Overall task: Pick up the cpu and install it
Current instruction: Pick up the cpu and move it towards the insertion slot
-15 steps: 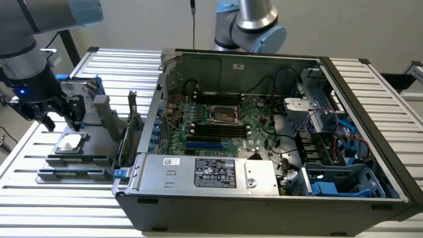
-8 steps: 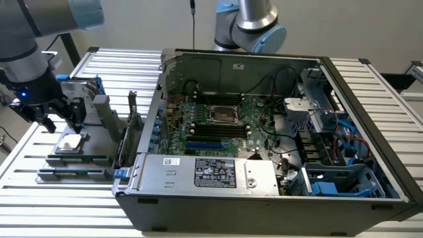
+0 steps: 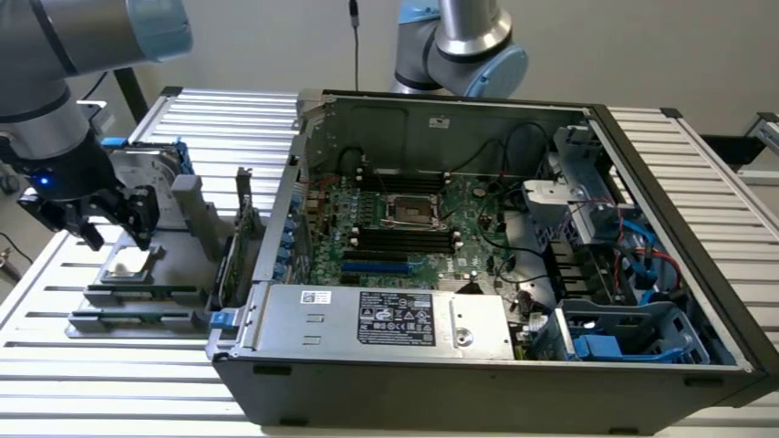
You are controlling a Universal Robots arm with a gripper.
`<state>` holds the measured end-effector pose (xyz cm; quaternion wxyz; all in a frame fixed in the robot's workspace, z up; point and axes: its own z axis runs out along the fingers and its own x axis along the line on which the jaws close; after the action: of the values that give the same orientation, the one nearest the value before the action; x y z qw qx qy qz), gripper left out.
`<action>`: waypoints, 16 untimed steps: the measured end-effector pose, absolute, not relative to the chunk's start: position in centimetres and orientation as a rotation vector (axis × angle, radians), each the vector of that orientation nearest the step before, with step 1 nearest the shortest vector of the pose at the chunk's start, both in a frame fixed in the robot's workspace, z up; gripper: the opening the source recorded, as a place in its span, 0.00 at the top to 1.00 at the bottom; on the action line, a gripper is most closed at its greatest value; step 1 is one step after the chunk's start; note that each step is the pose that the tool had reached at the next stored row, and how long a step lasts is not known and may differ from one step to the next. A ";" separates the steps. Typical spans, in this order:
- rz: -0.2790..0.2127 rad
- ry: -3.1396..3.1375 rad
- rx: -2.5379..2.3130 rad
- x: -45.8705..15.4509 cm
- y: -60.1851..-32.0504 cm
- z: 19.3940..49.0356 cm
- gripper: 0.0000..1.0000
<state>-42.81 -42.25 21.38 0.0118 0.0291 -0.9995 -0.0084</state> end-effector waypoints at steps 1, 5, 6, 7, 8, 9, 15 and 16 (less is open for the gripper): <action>-0.026 -3.116 0.091 -42.8 -42.3 21.3 0.35; -0.026 -3.116 0.091 -42.7 -42.5 20.9 0.35; -0.026 -3.116 0.091 -42.7 -42.5 20.7 0.35; -0.026 -3.116 0.091 -42.7 -42.6 20.6 0.35; -0.026 -3.116 0.091 -42.6 -42.6 20.5 0.35; -0.026 -3.116 0.091 -42.6 -42.6 20.4 0.35; -0.026 -3.116 0.091 -42.6 -42.6 19.9 0.35; -0.026 -3.116 0.091 -42.6 -42.6 19.9 0.35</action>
<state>-42.63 -42.62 19.86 0.0120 0.0291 -0.9995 -0.0083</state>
